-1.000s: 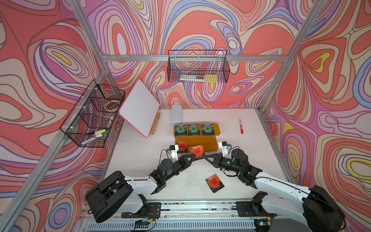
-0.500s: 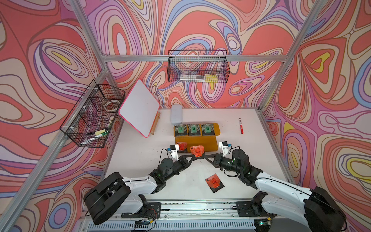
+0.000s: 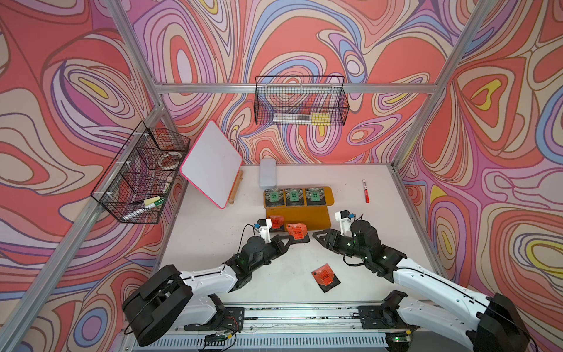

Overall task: Place the tea bags on the shelf by color
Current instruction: Place the tea bag on the shelf.

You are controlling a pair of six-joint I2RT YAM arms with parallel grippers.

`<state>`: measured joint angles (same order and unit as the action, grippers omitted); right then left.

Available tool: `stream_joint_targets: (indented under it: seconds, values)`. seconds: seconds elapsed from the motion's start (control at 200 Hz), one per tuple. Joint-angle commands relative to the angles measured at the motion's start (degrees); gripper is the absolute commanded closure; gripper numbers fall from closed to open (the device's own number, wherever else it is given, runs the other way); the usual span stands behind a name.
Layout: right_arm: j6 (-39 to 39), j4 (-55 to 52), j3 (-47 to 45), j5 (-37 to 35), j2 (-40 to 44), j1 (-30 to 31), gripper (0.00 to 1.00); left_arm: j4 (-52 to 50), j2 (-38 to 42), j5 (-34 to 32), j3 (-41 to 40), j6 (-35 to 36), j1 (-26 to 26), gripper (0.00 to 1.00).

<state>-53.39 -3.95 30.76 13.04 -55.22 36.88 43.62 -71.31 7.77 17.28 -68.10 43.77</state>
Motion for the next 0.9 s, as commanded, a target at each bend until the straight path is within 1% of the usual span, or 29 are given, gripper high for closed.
stream_joint_targets:
  seconds: [0.0,0.13,0.3,0.561,0.761,0.891]
  values:
    - [6.8,-10.4,2.0,-7.1,2.5,0.2,0.52,-7.3,0.9,0.8,1.8,3.8,-1.6,1.00]
    - [8.6,-13.5,2.7,-9.8,3.9,0.2,0.52,-8.3,0.0,2.3,2.2,4.8,-4.0,1.00]
    - [10.2,-15.1,2.6,-11.4,4.4,0.2,0.52,-9.1,-2.3,4.4,3.6,6.6,-6.1,1.00]
    - [14.1,-13.9,2.5,-10.0,2.4,0.2,0.52,-10.0,-5.9,6.5,6.9,8.9,-7.9,1.00]
    - [14.9,-14.4,3.0,-10.2,2.5,0.2,0.52,-10.5,-8.9,6.5,9.1,9.5,-8.3,1.00]
    - [14.8,-14.4,3.0,-10.6,2.8,0.3,0.52,-8.6,-11.3,6.0,9.6,8.9,-8.3,1.00]
